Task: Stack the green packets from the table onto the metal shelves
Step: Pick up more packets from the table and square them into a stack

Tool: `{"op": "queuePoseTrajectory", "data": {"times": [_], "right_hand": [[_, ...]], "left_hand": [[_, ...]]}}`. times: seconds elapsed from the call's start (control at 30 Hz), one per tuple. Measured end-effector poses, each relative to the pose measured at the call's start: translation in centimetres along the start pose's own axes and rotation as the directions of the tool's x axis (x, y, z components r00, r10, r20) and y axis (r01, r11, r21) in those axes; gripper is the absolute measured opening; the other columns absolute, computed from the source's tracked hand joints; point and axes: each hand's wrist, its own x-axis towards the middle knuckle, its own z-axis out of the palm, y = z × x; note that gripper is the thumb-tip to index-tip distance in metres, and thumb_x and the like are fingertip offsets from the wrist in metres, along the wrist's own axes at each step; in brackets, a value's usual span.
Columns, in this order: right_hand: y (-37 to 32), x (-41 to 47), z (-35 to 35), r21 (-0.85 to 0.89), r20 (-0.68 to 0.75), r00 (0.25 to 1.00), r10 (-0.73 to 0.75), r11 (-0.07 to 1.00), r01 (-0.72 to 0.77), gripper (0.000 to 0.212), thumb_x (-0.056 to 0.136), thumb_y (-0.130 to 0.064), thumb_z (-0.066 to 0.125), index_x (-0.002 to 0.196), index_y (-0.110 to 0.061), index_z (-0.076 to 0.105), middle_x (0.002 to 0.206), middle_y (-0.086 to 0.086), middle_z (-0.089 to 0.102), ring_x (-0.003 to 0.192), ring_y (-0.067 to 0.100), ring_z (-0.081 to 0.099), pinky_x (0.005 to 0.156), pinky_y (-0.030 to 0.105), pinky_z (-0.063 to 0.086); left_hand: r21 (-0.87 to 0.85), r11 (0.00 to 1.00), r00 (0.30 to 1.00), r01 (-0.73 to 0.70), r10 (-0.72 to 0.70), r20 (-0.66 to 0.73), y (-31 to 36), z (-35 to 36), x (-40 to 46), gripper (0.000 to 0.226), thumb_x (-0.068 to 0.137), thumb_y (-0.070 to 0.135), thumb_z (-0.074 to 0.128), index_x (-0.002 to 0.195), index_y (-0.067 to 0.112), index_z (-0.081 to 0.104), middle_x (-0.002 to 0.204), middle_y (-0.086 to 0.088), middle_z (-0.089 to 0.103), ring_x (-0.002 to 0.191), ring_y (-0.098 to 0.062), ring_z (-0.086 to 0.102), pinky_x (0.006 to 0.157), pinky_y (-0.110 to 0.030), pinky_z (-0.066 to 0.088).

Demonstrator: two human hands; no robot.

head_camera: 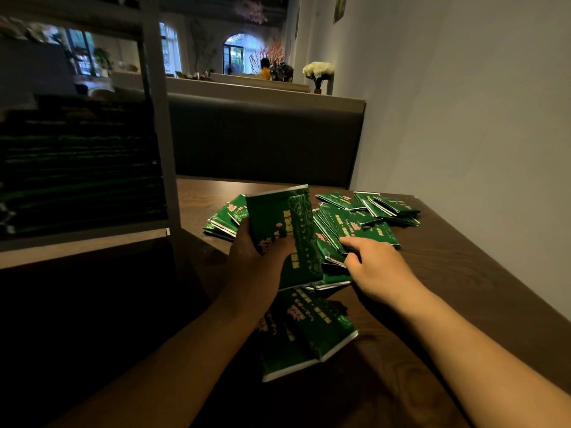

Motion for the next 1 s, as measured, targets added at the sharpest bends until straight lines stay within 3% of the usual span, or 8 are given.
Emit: {"op": "queuePoseTrajectory", "data": {"times": [0.07,0.23,0.4,0.57,0.67,0.73,0.87,1.0], "right_hand": [[0.0,-0.1,-0.1,-0.034,-0.032,0.999,-0.022,0.999,0.021,0.05,0.096,-0.02,0.05,0.145,-0.025,0.04,0.142,0.001,0.052,0.113,0.024,0.058,0.087,0.03,0.043],[0.2,0.0,-0.5,-0.099,-0.04,0.999,-0.009,0.995,0.005,0.041,0.093,-0.015,0.056,0.132,-0.027,0.055,0.127,-0.001,0.058,0.114,0.019,0.055,0.092,0.03,0.043],[0.4,-0.5,-2.0,0.089,-0.223,0.974,-0.041,0.994,0.062,0.024,0.093,-0.018,0.063,0.114,-0.028,0.068,0.105,-0.007,0.059,0.089,0.008,0.054,0.082,0.026,0.046],[-0.2,-1.6,-3.6,0.305,-0.587,0.807,-0.071,0.904,0.301,0.025,0.093,-0.009,0.059,0.115,-0.021,0.065,0.101,-0.003,0.061,0.087,0.011,0.059,0.074,0.029,0.056],[-1.0,-2.4,-4.1,0.384,-0.67,0.742,-0.027,0.843,0.378,0.039,0.091,-0.017,0.063,0.127,-0.03,0.054,0.094,-0.014,0.061,0.088,0.012,0.064,0.071,0.026,0.056],[-1.5,-2.6,-4.2,0.476,-0.65,0.76,0.027,0.794,0.379,0.046,0.087,-0.016,0.068,0.126,-0.034,0.051,0.094,-0.012,0.065,0.09,0.01,0.067,0.073,0.025,0.056],[-2.0,-3.0,-4.6,0.741,-0.376,0.927,0.006,0.603,0.297,0.044,0.084,-0.006,0.069,0.12,-0.027,0.056,0.083,-0.002,0.074,0.084,0.01,0.072,0.064,0.022,0.057],[-2.3,-3.1,-4.3,0.785,-0.269,0.961,-0.066,0.564,0.258,0.039,0.082,-0.004,0.068,0.113,-0.027,0.062,0.087,0.001,0.075,0.085,0.016,0.073,0.066,0.029,0.06]], "left_hand": [[0.003,1.0,1.0,0.003,-0.003,0.003,0.0,-0.1,0.0,0.025,0.088,0.007,0.06,0.105,0.025,0.056,0.095,0.0,0.067,0.069,-0.002,0.068,0.051,-0.013,0.05],[0.0,1.0,1.0,0.008,-0.008,-0.006,-0.2,-0.1,0.2,0.026,0.088,0.007,0.061,0.107,0.024,0.057,0.096,-0.001,0.067,0.072,-0.004,0.069,0.052,-0.015,0.051],[-0.038,0.999,1.0,-0.008,0.007,-0.006,0.0,-0.1,0.3,0.025,0.087,0.003,0.06,0.1,0.025,0.057,0.092,-0.001,0.067,0.067,-0.002,0.068,0.051,-0.015,0.051],[-0.005,0.999,0.998,-0.046,0.046,0.041,0.0,-0.2,0.1,0.027,0.087,0.002,0.06,0.096,0.027,0.059,0.088,0.004,0.068,0.071,-0.002,0.068,0.055,-0.015,0.052],[0.033,0.997,0.991,-0.074,0.069,0.115,0.0,-0.3,0.0,0.028,0.086,0.004,0.063,0.097,0.029,0.059,0.087,0.007,0.069,0.073,-0.001,0.068,0.056,-0.014,0.052],[0.047,0.994,0.982,-0.102,0.093,0.162,-0.1,-0.3,-0.1,0.028,0.082,0.012,0.069,0.098,0.032,0.058,0.086,0.009,0.07,0.077,-0.001,0.068,0.059,-0.015,0.053],[0.118,0.979,0.961,-0.165,0.132,0.243,-0.2,-0.2,-0.4,0.032,0.068,0.027,0.063,0.098,0.037,0.057,0.088,0.021,0.07,0.084,0.0,0.067,0.068,-0.018,0.054],[0.1,0.988,0.939,-0.116,0.076,0.336,-0.5,-0.3,-0.5,0.031,0.072,0.023,0.068,0.098,0.035,0.057,0.087,0.018,0.072,0.082,-0.004,0.07,0.065,-0.022,0.055]]}}
